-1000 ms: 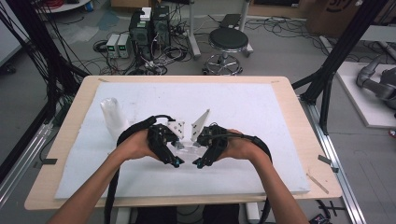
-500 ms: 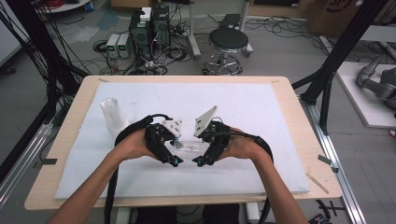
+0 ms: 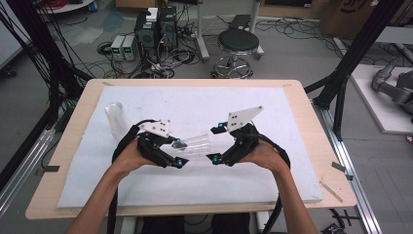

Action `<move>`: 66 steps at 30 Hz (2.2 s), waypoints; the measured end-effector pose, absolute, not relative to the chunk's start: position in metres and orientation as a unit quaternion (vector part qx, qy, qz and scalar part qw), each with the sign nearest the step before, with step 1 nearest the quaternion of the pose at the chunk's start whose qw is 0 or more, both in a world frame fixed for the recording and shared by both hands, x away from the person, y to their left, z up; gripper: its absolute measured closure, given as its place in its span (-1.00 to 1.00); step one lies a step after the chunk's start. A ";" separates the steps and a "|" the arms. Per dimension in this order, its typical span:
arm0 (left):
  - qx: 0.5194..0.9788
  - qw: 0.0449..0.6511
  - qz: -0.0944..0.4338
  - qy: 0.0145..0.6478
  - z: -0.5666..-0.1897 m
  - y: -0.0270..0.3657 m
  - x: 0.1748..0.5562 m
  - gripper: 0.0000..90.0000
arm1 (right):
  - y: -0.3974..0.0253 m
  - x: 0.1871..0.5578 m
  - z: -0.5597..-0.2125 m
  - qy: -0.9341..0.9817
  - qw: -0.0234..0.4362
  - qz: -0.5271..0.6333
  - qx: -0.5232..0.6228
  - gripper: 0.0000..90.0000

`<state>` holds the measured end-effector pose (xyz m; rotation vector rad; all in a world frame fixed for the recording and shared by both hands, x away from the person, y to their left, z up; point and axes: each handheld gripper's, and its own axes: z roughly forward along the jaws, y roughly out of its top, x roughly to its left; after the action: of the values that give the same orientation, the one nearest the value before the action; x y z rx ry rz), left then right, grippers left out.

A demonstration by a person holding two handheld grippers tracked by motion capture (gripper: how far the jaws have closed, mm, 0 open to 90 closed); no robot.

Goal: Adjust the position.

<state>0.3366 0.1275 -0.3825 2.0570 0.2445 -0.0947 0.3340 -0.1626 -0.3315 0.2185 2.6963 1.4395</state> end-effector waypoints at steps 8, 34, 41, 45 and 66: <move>0.792 0.602 -0.037 0.092 -0.389 0.143 0.333 -0.09 | -0.175 0.331 -0.332 0.848 0.040 0.523 0.078 -0.72; 0.755 0.651 -0.030 0.071 -0.383 0.130 0.327 -0.09 | -0.164 0.331 -0.348 0.800 0.002 0.596 0.076 -0.72; 0.757 0.650 -0.034 0.057 -0.384 0.120 0.327 -0.08 | -0.157 0.332 -0.347 0.793 -0.014 0.605 0.069 -0.72; 0.756 0.652 -0.035 0.054 -0.384 0.119 0.327 -0.09 | -0.153 0.333 -0.347 0.786 -0.023 0.614 0.061 -0.72; 0.761 0.645 -0.039 0.049 -0.385 0.117 0.326 -0.09 | -0.150 0.331 -0.345 0.779 -0.029 0.625 0.041 -0.31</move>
<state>0.3264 0.1171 -0.3850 1.7331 0.1123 -0.0886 0.3307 -0.1500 -0.3454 0.1318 2.4931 2.0006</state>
